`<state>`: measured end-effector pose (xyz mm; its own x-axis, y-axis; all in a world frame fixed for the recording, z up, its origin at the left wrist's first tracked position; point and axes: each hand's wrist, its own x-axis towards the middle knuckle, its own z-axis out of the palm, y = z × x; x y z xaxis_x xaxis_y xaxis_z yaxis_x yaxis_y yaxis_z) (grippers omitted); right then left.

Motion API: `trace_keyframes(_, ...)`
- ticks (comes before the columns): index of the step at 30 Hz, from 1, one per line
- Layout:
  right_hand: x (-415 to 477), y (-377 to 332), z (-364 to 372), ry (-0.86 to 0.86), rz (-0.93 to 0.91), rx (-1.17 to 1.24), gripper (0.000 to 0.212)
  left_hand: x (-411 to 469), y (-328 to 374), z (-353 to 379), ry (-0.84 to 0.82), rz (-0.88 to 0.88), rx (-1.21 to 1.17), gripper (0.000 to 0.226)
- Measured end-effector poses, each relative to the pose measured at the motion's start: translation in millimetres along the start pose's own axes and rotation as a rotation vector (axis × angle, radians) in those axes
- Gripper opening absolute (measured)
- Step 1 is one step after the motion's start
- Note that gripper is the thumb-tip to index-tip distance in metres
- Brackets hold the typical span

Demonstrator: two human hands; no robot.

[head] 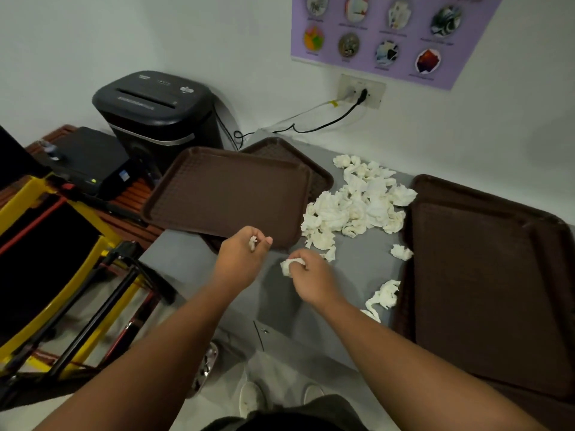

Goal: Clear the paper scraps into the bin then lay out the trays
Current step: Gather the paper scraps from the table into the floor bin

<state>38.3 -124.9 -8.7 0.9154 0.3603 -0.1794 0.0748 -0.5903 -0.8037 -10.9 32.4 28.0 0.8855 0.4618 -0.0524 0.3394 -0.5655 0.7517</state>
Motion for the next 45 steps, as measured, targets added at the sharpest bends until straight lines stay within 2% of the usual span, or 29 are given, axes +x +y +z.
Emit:
trace_keyframes(1, 0, -5, -2, -0.009, -0.004, 0.035, 0.014, -3, 0, 1, 0.002, -0.019, -0.009, 0.019)
trace_keyframes(3, -1, -14, -3, -0.014, -0.039, 0.066, 0.032, -10, -2, 2, 0.03, -0.071, -0.006, 0.02)
trace_keyframes(5, 2, -20, 2, -0.04, -0.082, 0.044, 0.039, -17, -7, 0, 0.085, -0.124, 0.064, 0.029)
trace_keyframes(8, 3, -26, 15, -0.173, -0.119, 0.104, 0.032, -36, -19, -6, 0.204, -0.181, 0.137, 0.051)
trace_keyframes(11, 5, -34, 32, -0.262, -0.25, 0.12, 0.028, -61, -36, -15, 0.328, -0.262, 0.101, 0.061)
trace_keyframes(14, 3, -45, 57, -0.338, -0.32, 0.101, 0.03, -86, -53, -24, 0.368, -0.401, 0.052, 0.062)
trace_keyframes(18, -8, -58, 93, -0.387, -0.374, 0.077, 0.057, -114, -77, -38, 0.429, -0.5, 0.094, 0.058)
trace_keyframes(23, -28, -66, 138, -0.477, -0.428, 0.021, 0.058, -134, -125, -47, 0.455, -0.607, 0.052, 0.06)
trace_keyframes(29, -29, -30, 224, -0.515, -0.406, -0.061, 0.052, -128, -231, -27, 0.353, -0.666, 0.068, 0.051)
trace_keyframes(32, -23, -8, 273, -0.517, -0.398, -0.072, 0.053, -121, -298, -4, 0.296, -0.685, 0.104, 0.054)
trace_keyframes(39, -1, 37, 379, -0.505, -0.381, -0.073, 0.05, -110, -442, 49, 0.17, -0.783, -0.088, 0.042)
trace_keyframes(45, 11, 85, 449, -0.508, -0.327, -0.11, 0.051, -106, -534, 105, 0.015, -0.845, -0.078, 0.032)
